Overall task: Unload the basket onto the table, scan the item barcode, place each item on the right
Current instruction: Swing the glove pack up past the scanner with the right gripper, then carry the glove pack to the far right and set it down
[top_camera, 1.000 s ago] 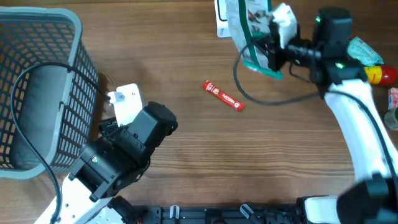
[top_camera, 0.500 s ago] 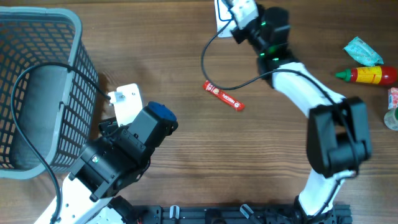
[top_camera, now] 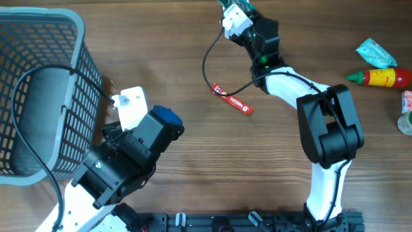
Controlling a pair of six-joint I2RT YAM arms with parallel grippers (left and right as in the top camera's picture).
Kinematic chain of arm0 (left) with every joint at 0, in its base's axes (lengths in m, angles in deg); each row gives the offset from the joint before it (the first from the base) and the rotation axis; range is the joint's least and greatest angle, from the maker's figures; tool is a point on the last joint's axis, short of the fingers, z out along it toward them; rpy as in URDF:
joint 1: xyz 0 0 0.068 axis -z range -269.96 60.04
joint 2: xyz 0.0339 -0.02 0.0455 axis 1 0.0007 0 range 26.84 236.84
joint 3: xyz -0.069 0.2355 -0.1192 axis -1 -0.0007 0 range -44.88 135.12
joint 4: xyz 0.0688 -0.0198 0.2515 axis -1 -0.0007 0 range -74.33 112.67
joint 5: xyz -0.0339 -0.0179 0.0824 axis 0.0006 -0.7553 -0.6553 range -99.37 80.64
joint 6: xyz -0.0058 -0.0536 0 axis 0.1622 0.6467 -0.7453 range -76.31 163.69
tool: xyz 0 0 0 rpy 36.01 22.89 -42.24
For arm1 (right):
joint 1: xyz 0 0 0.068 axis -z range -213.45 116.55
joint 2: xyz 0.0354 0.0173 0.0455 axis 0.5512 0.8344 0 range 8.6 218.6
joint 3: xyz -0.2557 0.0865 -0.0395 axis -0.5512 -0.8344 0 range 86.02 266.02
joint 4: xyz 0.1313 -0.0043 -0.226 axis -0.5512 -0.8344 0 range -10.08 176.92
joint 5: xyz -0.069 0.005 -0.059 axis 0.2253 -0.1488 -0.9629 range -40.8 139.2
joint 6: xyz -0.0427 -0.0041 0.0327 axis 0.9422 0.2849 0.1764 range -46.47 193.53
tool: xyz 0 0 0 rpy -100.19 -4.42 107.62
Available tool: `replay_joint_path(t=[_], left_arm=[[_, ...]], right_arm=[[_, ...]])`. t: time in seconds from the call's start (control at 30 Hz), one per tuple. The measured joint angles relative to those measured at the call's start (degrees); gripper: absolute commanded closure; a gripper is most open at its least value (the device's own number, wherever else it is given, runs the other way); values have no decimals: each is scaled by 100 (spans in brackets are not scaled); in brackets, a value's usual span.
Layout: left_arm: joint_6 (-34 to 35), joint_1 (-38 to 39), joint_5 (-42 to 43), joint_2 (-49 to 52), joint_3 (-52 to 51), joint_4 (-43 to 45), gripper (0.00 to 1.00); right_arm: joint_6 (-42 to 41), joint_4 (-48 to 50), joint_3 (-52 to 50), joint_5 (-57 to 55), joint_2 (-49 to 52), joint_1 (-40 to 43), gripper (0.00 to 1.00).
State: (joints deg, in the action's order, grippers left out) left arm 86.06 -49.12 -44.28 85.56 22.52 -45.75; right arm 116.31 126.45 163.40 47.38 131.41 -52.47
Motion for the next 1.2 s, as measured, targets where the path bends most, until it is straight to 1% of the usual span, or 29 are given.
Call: replay_joint_path(t=[0.3, 0.43, 0.53, 0.67, 0.9, 1.2], left_arm=[[0, 0, 2, 0, 0, 0, 0], [0, -2, 0, 0, 0, 2, 0], [0, 0, 0, 0, 0, 0, 0], [0, 0, 0, 0, 0, 2, 0], [0, 0, 0, 0, 0, 0, 0], [0, 0, 0, 0, 0, 2, 0]], right_arm=[[144, 24, 11, -17, 0, -98, 96], [-142, 516, 28, -317, 0, -94, 96], [-400, 535, 125, -673, 0, -48, 96], [-588, 358, 197, -1281, 0, 170, 96], [-649, 249, 197, -3008, 0, 857, 96], [-214, 249, 197, -4784, -7, 1961, 96]])
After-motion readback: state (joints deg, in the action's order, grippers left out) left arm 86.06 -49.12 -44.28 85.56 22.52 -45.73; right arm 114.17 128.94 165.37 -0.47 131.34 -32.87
